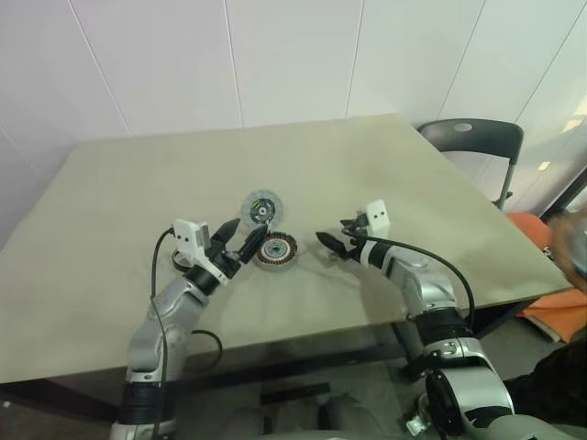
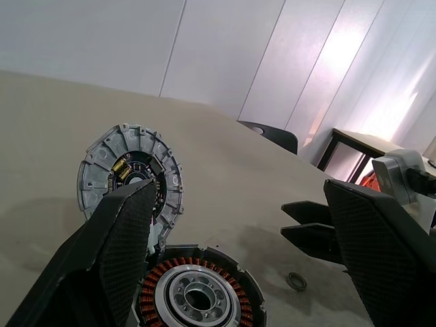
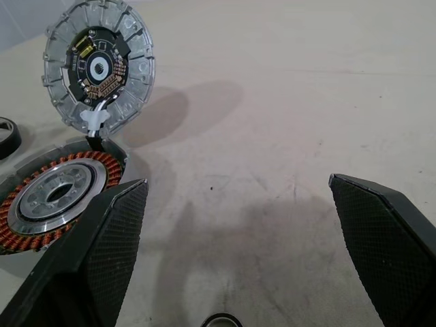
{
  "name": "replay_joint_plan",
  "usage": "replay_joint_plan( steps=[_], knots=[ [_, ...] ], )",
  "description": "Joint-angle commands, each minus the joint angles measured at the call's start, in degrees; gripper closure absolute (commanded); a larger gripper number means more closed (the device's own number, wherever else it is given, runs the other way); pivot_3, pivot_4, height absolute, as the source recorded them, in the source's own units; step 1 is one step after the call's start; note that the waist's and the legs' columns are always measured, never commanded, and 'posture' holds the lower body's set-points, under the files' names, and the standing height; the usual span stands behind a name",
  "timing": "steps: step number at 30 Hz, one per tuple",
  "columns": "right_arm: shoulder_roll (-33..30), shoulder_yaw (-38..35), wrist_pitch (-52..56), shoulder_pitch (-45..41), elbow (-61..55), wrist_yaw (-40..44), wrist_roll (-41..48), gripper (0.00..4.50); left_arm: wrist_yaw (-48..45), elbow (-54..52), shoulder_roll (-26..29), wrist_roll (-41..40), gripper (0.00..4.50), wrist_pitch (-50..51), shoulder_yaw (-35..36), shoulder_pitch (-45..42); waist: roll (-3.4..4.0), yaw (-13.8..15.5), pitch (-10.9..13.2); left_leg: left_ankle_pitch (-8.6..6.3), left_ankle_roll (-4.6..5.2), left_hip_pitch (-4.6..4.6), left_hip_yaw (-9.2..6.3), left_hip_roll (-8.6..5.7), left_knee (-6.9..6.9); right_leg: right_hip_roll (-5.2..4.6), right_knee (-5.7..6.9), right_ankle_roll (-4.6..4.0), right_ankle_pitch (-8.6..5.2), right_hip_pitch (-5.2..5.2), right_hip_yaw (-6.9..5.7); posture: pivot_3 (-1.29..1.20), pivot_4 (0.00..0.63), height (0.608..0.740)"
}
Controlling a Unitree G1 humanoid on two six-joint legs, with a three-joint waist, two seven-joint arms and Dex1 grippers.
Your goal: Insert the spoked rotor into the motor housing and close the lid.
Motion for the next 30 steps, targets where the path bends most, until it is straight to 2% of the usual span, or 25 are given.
replay_joint_plan(
  steps=[1,30],
  knots=[
    [-0.25,0.00,-0.77,-1.27,-1.05,0.36,0.21,0.06,-0.06,-1.33,0.04,0.17,0.32,-0.66,0.20,-1.05,0.00,0.00,0.00,0.00,0.00,0.00,0.00,0.00,0.00,0.00,0.00,0.00,0.00,0.00,0.00,0.00,0.000,0.740],
    [-0.25,0.60,-0.19,-1.08,-1.84,-0.05,0.21,0.06,0.30,-1.34,-0.55,0.51,0.32,-0.92,0.36,-0.89,0.01,0.12,0.00,0.00,0.00,-0.02,-0.01,-0.02,-0.04,-0.02,-0.01,0.02,0.01,-0.03,-0.01,0.00,0.000,0.740]
  ],
)
